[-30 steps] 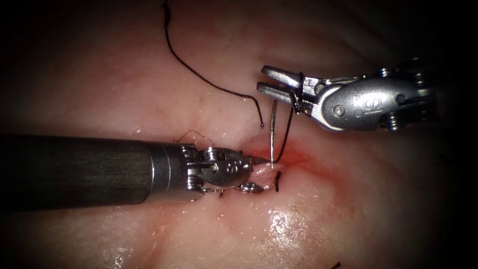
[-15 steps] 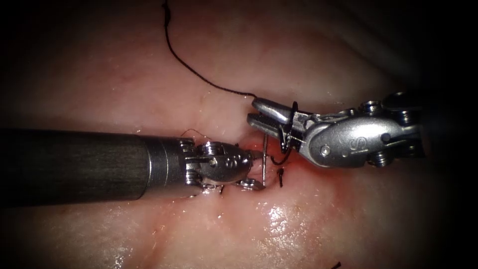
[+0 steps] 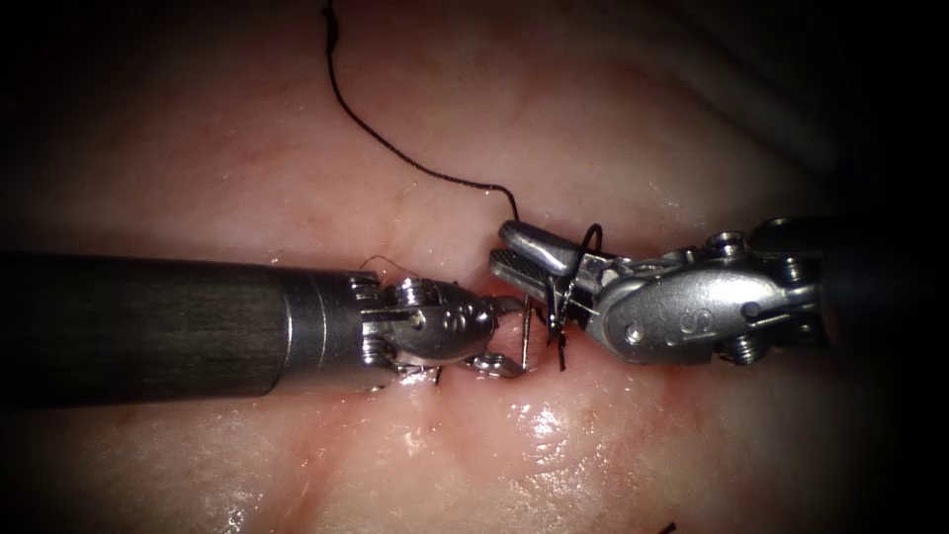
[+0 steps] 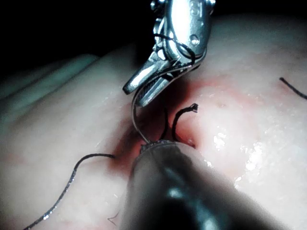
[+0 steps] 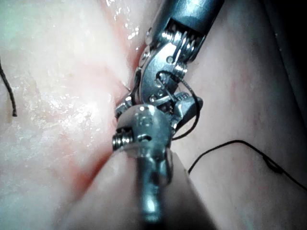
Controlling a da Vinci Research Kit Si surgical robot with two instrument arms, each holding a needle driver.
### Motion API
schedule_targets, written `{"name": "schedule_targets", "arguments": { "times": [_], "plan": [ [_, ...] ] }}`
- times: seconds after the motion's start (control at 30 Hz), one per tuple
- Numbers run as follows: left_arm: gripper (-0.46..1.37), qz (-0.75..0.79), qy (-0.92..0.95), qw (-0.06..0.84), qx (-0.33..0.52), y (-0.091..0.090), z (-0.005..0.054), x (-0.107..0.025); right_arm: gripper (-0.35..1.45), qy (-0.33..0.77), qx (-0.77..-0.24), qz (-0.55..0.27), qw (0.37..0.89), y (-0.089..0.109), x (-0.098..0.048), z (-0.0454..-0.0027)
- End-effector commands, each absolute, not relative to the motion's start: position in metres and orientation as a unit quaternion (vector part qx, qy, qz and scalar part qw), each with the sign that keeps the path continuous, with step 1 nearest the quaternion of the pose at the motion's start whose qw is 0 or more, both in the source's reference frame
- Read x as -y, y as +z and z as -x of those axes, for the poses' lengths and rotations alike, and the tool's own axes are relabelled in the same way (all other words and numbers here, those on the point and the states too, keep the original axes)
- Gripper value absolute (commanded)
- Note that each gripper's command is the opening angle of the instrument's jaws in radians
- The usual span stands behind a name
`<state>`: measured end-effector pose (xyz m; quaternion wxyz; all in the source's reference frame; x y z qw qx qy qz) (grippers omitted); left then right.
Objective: Wound Closure
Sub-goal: Rotate the needle through the skin below the incision with the right gripper
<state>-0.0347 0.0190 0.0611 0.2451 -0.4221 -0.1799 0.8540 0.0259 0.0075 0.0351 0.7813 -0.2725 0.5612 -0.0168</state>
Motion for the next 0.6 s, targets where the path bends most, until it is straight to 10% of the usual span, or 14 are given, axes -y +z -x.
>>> {"name": "schedule_targets", "arguments": {
  "times": [0.03, 0.33, 0.6],
  "plan": [
    [0.58, 0.436, 0.854, 0.234, 0.162, 0.0608, 0.0345, -0.0188, -0.35, -0.014, -0.561, 0.276, 0.780, 0.0349, -0.0076, -0.0258],
    [0.52, 0.461, 0.852, 0.210, 0.130, 0.0588, 0.0335, -0.0196, -0.35, -0.008, -0.561, 0.272, 0.782, 0.0354, -0.0080, -0.0260],
    [-0.12, 0.500, 0.831, 0.231, 0.083, 0.0571, 0.0317, -0.0198, -0.35, 0.006, -0.562, 0.265, 0.784, 0.0357, -0.0086, -0.0261]
  ]
}}
